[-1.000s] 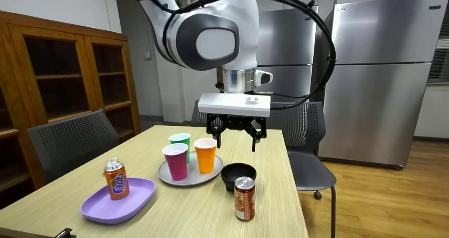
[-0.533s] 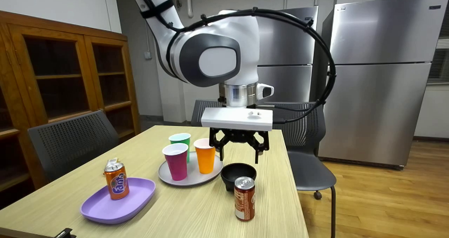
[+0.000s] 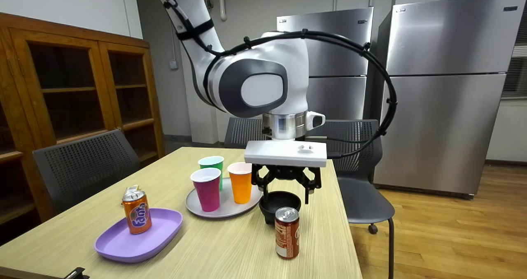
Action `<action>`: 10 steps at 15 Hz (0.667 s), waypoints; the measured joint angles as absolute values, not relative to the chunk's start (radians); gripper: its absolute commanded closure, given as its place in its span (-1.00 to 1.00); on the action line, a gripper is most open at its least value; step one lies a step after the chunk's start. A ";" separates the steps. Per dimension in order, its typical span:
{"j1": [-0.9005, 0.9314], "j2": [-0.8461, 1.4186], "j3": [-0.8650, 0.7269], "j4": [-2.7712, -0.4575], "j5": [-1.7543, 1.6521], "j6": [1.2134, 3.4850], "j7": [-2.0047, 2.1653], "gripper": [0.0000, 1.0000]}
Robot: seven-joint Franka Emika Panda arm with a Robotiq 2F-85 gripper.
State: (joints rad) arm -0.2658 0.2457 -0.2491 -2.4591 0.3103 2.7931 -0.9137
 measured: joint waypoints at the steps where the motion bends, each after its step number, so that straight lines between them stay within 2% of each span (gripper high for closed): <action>1: -0.266 0.257 -0.249 -2.454 0.310 2.797 -0.917 -1.00; 10: -0.270 0.332 -0.249 -2.432 0.310 2.824 -0.963 -1.00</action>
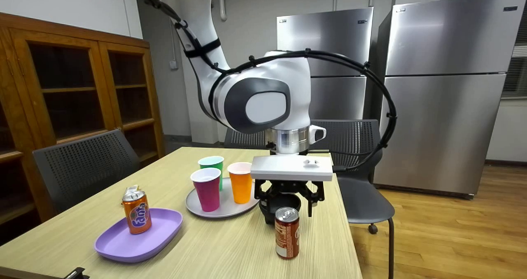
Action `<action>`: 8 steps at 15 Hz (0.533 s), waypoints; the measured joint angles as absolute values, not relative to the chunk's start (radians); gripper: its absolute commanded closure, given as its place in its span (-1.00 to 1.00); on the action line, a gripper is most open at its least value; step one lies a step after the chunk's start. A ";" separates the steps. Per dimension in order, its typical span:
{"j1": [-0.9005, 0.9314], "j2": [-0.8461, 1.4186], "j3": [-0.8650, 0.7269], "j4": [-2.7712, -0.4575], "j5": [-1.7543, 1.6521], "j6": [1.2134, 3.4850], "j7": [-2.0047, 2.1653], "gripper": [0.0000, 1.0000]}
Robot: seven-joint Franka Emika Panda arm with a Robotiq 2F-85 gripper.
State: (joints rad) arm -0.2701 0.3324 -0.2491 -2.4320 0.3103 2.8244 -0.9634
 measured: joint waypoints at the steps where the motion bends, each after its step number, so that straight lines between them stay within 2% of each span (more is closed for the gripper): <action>1: -0.271 0.337 -0.249 -2.432 0.310 2.825 -0.967 -1.00; 8: -0.272 0.364 -0.245 -2.421 0.311 2.837 -0.973 -1.00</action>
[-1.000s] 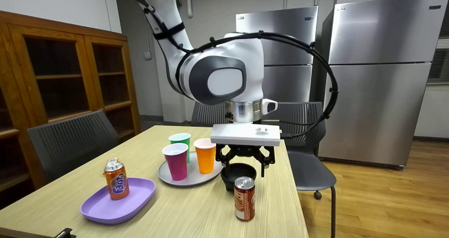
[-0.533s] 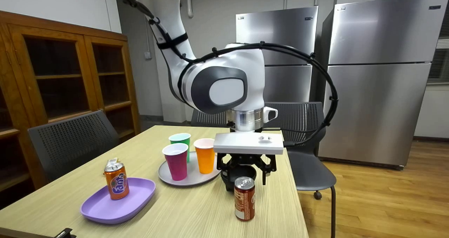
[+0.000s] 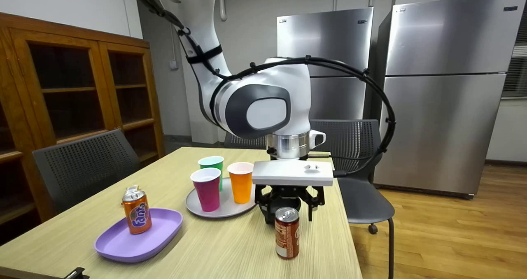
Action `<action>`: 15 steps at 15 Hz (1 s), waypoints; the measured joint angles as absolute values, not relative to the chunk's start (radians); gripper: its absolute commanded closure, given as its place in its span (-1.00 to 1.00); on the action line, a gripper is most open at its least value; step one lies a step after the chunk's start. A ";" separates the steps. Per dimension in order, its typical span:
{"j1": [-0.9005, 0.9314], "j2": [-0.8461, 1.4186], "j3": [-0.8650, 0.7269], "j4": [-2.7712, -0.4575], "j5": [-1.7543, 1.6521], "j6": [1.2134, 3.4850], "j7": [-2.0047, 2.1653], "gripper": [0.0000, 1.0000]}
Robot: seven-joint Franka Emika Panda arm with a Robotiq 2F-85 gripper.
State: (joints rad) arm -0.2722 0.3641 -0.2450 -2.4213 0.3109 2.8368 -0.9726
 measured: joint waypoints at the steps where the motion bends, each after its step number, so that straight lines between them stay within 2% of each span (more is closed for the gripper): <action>1: -0.272 0.369 -0.244 -2.418 0.311 2.838 -0.973 -1.00; 3: -0.272 0.377 -0.243 -2.415 0.311 2.840 -0.973 -1.00; 4: -0.272 0.380 -0.243 -2.414 0.311 2.840 -0.973 -0.50; 5: -0.272 0.382 -0.242 -2.414 0.311 2.840 -0.973 -0.47; 9: -0.273 0.385 -0.239 -2.413 0.313 2.842 -0.979 0.16; 10: -0.273 0.385 -0.237 -2.413 0.314 2.842 -0.981 0.24; 15: -0.291 0.381 -0.209 -2.411 0.345 2.843 -1.008 0.24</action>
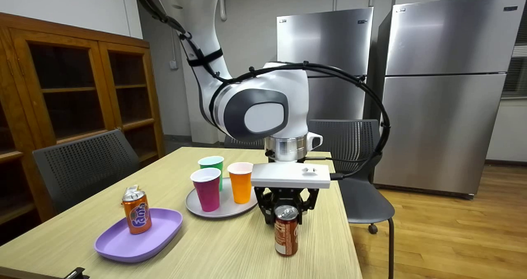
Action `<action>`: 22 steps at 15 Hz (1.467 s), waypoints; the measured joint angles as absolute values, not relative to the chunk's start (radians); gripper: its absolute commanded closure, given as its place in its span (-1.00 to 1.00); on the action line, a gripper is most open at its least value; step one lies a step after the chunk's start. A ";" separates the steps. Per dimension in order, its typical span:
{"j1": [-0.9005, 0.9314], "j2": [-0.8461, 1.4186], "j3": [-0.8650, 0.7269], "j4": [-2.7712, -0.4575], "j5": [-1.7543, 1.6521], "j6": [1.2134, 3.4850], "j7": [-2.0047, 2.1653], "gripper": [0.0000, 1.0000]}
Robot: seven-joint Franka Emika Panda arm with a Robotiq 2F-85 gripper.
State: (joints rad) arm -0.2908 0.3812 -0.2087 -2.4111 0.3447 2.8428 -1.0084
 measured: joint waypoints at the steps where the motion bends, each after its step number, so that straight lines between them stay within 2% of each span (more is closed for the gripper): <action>1: -0.298 0.376 -0.197 -2.411 0.360 2.840 -1.018 0.24; 11: -0.359 0.159 -0.143 -2.413 0.378 2.592 -1.067 0.24; 22: -0.272 0.041 -0.143 -2.502 0.368 2.594 -1.064 0.24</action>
State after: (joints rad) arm -0.2722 0.0411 -0.1434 -2.5021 0.3677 2.5942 -1.0636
